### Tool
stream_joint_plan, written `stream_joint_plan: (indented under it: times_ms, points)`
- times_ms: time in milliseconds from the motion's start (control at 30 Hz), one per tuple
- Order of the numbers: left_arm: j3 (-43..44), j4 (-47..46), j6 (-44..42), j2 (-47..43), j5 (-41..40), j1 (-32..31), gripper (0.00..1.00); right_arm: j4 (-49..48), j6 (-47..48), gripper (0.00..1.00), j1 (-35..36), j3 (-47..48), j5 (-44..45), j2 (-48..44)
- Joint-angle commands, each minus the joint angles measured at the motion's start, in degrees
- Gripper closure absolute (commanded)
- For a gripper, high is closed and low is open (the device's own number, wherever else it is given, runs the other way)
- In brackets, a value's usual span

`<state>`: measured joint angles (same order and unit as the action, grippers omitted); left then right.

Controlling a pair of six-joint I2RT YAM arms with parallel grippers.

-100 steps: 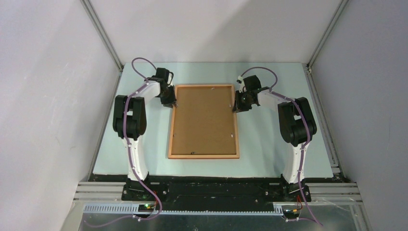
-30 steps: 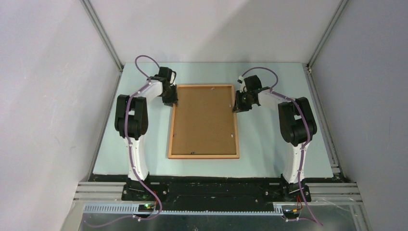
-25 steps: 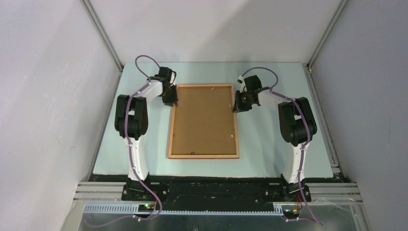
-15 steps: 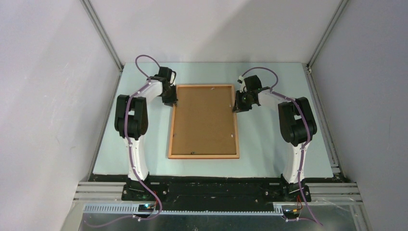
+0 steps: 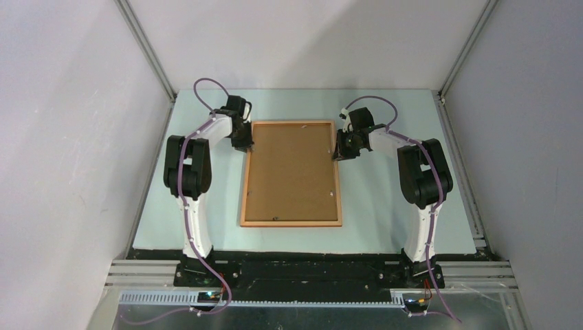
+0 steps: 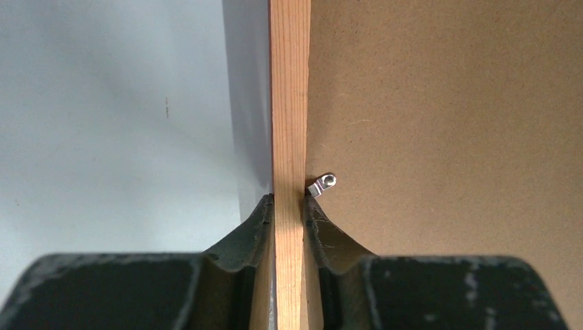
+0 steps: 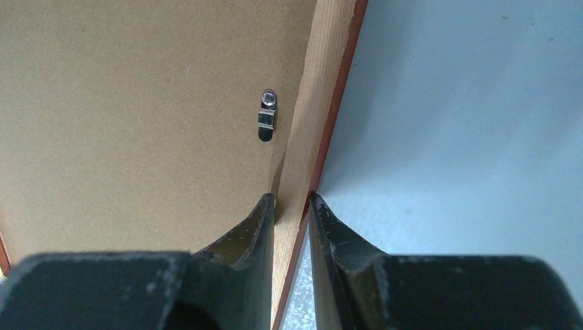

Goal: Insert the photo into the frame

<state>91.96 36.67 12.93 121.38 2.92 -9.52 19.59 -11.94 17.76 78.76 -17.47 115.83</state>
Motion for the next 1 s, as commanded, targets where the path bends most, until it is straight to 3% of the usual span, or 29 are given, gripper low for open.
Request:
stream_joint_plan:
  times_ms: [0,133,267,400,533,767,967]
  points:
    - [0.6,-1.0,-1.4,-1.7,-2.0,0.0,0.77,-1.8,0.1,1.00,-0.3,0.5,-2.4,-0.1]
    - [0.0,-1.0,-1.3,-3.5,-1.7,0.0,0.58,-1.8,0.1,1.00,-0.3,0.4,-2.4,-0.2]
    - [-1.4,-0.9,-2.4,-7.0,-1.1,0.0,0.32,-1.8,0.1,1.00,-0.3,0.5,-2.5,-0.3]
    - [-3.6,0.1,-4.3,-10.9,1.5,0.0,0.18,-2.0,0.0,1.00,-0.4,0.4,-2.4,-0.3]
    - [-7.7,1.5,-6.6,-14.3,5.7,0.0,0.13,-2.3,-0.3,1.00,-0.6,0.5,-2.2,-0.3]
    - [-18.0,2.4,-10.7,-19.4,13.7,-0.6,0.12,-3.1,-0.8,1.00,-2.4,0.5,-0.9,-0.8]
    - [-24.8,3.1,-16.9,-23.7,14.1,-3.3,0.05,-3.8,-2.0,1.00,-4.3,-0.2,0.0,-1.2]
